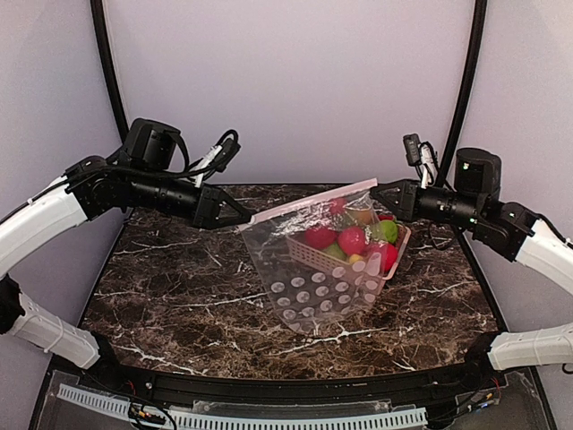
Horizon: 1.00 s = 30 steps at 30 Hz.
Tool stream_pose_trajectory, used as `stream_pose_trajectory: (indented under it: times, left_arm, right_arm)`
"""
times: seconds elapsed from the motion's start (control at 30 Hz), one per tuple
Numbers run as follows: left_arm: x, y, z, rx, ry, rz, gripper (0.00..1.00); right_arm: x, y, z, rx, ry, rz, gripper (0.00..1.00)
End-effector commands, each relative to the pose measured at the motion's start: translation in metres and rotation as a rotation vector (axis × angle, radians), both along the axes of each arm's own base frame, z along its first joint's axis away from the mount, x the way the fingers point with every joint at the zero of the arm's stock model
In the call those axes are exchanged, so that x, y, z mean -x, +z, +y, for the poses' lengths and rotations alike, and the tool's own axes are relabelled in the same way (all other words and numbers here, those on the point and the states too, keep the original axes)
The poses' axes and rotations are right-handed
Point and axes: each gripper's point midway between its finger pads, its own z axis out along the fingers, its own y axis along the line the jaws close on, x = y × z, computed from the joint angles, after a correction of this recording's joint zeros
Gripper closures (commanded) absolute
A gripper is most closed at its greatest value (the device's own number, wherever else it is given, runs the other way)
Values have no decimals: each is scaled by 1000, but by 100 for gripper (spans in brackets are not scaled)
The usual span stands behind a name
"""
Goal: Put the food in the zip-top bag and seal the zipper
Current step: Unzip the zipper of the food storage bag, then pass from the left arm to the right
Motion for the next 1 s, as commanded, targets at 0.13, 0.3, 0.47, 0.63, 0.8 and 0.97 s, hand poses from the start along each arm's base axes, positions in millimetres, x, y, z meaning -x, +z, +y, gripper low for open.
stream_pose_trajectory:
  times: [0.13, 0.3, 0.47, 0.63, 0.8, 0.97]
  left_arm:
    - [10, -3, 15, -13, 1, 17, 99]
    - [9, 17, 9, 59, -22, -17, 99]
    - [-4, 43, 20, 79, 24, -105, 99]
    - [-13, 67, 34, 28, 43, -218, 99]
    - [-7, 103, 51, -5, 28, -415, 99]
    - [-14, 103, 75, -110, 101, -525, 99]
  right_arm:
    - [-8, 19, -4, 3, -16, -55, 100]
    - [-10, 14, 12, -25, 42, -24, 100]
    - [-16, 20, 32, -71, 71, -68, 100]
    - [-34, 31, 66, -83, 90, -124, 100]
    - [-49, 49, 99, -86, 133, -173, 98]
    - [-62, 36, 109, -95, 114, -104, 53]
